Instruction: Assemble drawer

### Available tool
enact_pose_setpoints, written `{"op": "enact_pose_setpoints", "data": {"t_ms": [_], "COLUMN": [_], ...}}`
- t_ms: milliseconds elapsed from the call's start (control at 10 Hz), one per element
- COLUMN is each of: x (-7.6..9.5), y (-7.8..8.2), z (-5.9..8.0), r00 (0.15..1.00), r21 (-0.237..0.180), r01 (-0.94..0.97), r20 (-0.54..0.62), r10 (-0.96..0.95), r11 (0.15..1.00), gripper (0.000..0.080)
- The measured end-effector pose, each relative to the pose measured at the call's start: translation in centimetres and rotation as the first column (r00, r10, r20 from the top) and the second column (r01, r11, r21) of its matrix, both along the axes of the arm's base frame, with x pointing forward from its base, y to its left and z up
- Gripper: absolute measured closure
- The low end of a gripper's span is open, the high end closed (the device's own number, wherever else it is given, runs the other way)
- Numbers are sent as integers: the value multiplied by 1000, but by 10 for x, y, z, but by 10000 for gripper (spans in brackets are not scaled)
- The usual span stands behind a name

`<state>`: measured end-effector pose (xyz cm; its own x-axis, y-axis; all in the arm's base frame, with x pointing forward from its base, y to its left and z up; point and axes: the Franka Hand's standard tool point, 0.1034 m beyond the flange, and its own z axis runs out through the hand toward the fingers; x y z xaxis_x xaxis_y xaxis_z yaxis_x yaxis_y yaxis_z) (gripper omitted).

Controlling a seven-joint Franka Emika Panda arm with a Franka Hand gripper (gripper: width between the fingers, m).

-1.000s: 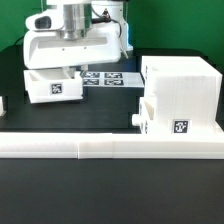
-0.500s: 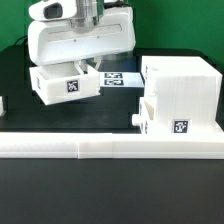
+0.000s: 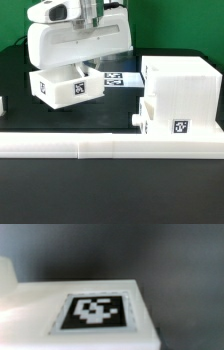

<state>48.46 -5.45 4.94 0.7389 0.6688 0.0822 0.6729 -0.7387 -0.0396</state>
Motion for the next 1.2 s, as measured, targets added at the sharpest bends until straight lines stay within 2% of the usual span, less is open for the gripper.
{"op": "enact_pose_setpoints", "data": {"t_ms": [200,300,400,800,900,1100,1200], "x": [25,34,42,40,39,51,68], "y": [5,6,5,3,3,11,24], "z": [7,9,14,11,11,11,10], "r00": [979,963,927,825,770,763,753], "r21": [-23,-26,-48,-59,-61,-21,-18], "r01": [-204,-269,-373,-563,-636,-646,-658], "r20": [14,6,11,14,1,-33,-22], "r10": [204,269,374,565,638,645,657], "r11": [979,963,927,824,769,763,753], "gripper": [757,757,757,757,757,757,757]}}
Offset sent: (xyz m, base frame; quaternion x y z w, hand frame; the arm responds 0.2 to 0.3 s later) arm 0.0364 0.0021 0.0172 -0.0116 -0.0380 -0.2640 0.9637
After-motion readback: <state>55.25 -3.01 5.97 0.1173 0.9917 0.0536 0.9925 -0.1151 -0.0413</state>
